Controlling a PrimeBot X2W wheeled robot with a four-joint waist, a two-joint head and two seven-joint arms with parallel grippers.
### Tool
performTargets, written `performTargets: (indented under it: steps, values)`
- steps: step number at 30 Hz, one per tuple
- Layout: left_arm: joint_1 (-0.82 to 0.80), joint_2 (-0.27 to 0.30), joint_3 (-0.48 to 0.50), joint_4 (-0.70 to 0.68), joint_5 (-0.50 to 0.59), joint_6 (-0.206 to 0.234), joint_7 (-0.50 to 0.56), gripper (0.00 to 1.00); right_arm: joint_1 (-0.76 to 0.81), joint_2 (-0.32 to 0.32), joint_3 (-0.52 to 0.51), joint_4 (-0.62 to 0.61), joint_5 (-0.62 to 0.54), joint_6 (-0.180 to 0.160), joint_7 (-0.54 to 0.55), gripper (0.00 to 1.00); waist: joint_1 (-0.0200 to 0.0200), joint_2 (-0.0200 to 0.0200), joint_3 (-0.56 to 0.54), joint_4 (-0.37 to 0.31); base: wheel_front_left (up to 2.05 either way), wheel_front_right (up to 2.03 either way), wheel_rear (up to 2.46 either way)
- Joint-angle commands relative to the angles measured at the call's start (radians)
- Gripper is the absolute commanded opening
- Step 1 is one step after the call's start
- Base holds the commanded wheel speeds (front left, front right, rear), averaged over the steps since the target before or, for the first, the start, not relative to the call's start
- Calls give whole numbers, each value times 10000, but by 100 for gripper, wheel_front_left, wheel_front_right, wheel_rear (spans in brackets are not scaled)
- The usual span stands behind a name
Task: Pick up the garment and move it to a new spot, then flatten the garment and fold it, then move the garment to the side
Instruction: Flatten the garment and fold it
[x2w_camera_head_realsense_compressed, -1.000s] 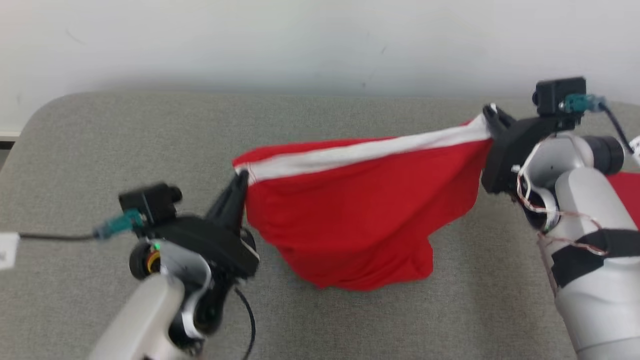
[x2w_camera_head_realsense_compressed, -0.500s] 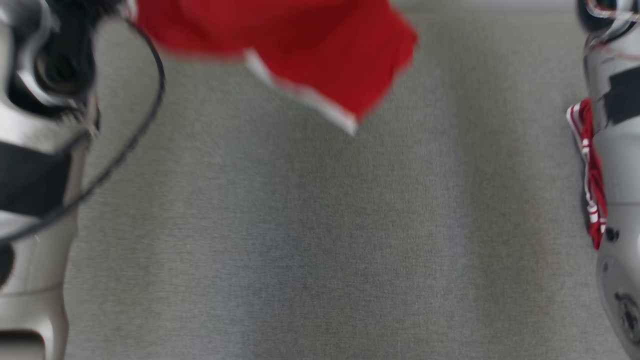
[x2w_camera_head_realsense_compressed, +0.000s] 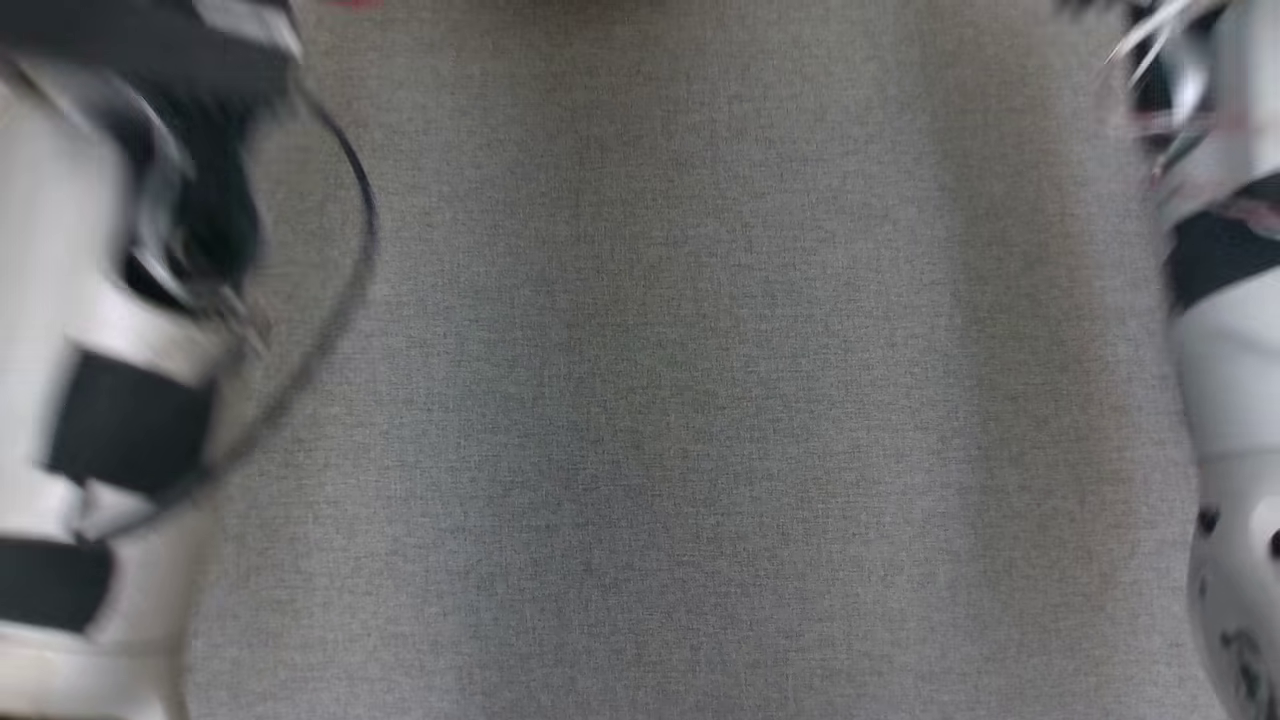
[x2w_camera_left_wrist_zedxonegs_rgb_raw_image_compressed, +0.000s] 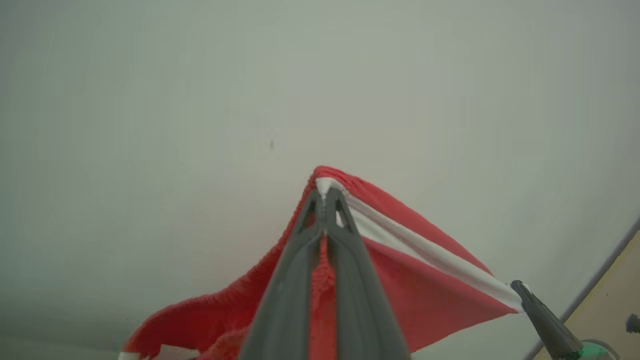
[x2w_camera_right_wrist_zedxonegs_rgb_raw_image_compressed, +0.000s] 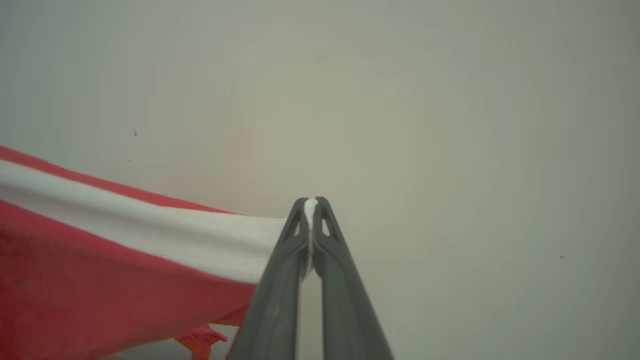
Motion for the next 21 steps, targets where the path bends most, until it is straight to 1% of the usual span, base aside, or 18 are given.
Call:
performTargets:
  steps: [1,4,7,10,13,15,18,21]
  values:
    - [590,-85,-106,86,2,-68,-159,0,352,-71,191,203,74,-34,-29,0,-4,-2,-140,10,0,0,0]
    - [1946,-291,-825,203,97,-59,-346,0,1224,-223,787,555,423,-34,-35,0,-4,-2,-466,33,0,0,0]
    - [3320,-245,-1749,67,156,-63,-444,0,2265,-528,1324,384,969,-33,-41,0,-4,-2,-946,42,0,0,0]
    - [4592,73,-2653,-211,258,-63,-506,0,3458,-893,2061,-64,1662,-33,-43,0,-4,-2,-1519,35,0,0,0]
    - [5644,264,-3064,-443,459,-64,-536,0,4600,-1454,2508,-644,2441,-33,-31,0,-4,-2,-2163,37,0,0,0]
    - [6325,322,-3069,-664,641,-65,-544,0,5387,-1735,2646,-1001,2757,-33,-13,0,-4,-2,-2633,38,0,0,0]
    - [7483,165,-2682,-916,672,-53,-537,0,6673,-2011,2622,-1542,3091,-33,121,0,-4,-2,-3390,104,0,0,0]
    - [8444,-46,-2345,-1048,619,-52,-538,0,8072,-2363,2305,-2095,3248,-33,260,0,-4,-2,-4076,239,0,0,0]
